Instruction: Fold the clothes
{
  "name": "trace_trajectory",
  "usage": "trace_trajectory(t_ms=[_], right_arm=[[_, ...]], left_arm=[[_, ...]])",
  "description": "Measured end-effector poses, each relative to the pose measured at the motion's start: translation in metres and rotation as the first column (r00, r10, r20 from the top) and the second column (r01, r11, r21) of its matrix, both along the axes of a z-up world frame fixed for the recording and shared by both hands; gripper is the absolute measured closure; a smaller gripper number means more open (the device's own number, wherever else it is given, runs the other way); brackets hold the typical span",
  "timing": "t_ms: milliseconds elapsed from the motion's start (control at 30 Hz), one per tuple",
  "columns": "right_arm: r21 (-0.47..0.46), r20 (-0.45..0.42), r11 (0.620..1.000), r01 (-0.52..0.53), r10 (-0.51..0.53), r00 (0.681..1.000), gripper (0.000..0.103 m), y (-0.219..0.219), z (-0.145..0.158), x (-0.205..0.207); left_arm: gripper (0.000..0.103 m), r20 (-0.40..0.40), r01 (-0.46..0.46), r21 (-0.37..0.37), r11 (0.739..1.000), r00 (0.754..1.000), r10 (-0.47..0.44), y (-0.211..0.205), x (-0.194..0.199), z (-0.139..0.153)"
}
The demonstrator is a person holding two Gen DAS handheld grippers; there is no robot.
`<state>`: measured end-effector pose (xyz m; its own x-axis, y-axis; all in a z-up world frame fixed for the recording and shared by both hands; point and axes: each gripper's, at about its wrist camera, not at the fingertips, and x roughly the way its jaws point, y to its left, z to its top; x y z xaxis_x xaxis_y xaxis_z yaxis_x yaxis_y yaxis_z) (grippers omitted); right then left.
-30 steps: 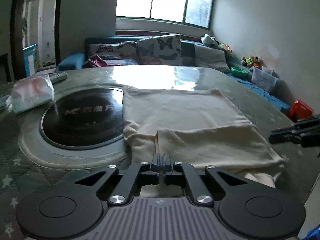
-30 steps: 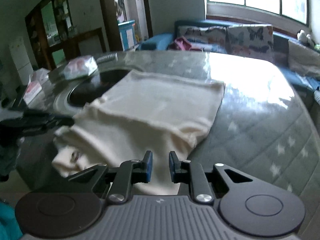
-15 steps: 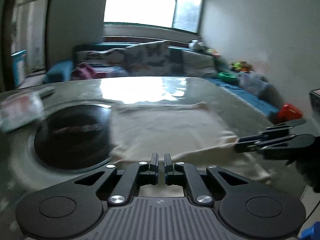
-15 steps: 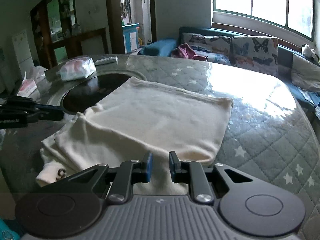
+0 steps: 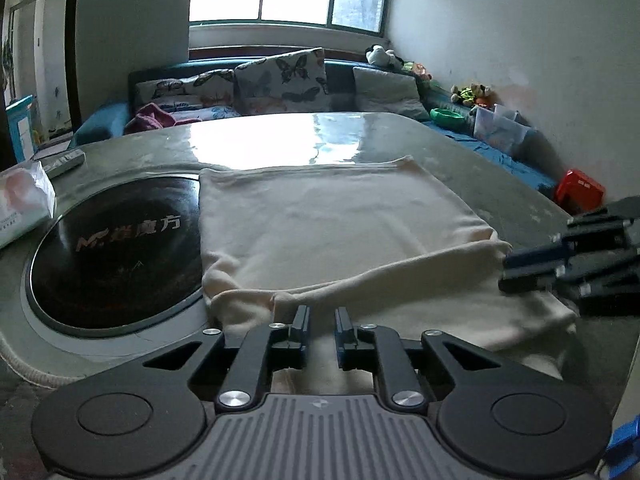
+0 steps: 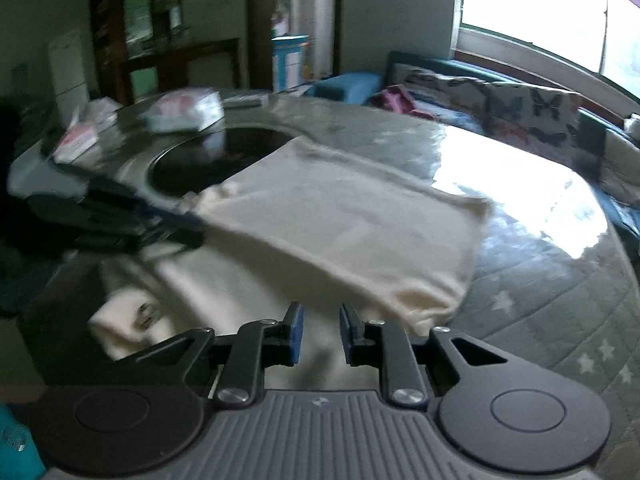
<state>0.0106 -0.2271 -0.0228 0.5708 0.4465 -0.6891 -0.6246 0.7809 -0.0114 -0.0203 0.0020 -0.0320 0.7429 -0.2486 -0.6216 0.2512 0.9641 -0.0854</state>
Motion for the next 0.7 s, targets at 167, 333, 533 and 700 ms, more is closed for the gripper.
trace_trajectory(t_ms=[167,333,533,700], right_arm=[[-0.045,0.034,0.998,-0.035,0.037,0.999,0.08,0.004,-0.003,-0.024],[-0.056,0.037,0.998,-0.036,0.038,0.999,0.08,0.003,-0.004,-0.034],[-0.047,0.042,0.996,-0.072,0.074,0.996,0.079,-0.001,0.006,-0.046],[-0.119,0.072,0.987,-0.11,0.119,0.99,0.067,-0.005,0.013,-0.06]], left_arm=[[0.076,0.025,0.038,0.043,0.998,0.999,-0.039,-0.003,-0.019,0.009],[0.076,0.047,0.105,0.098,0.99,0.993,-0.11,0.003,-0.051,0.018],[0.067,0.067,0.204,0.216,0.955,0.972,-0.223,0.0,-0.088,0.017],[0.063,0.099,0.289,0.338,0.896,0.936,-0.339,-0.019,-0.105,0.002]])
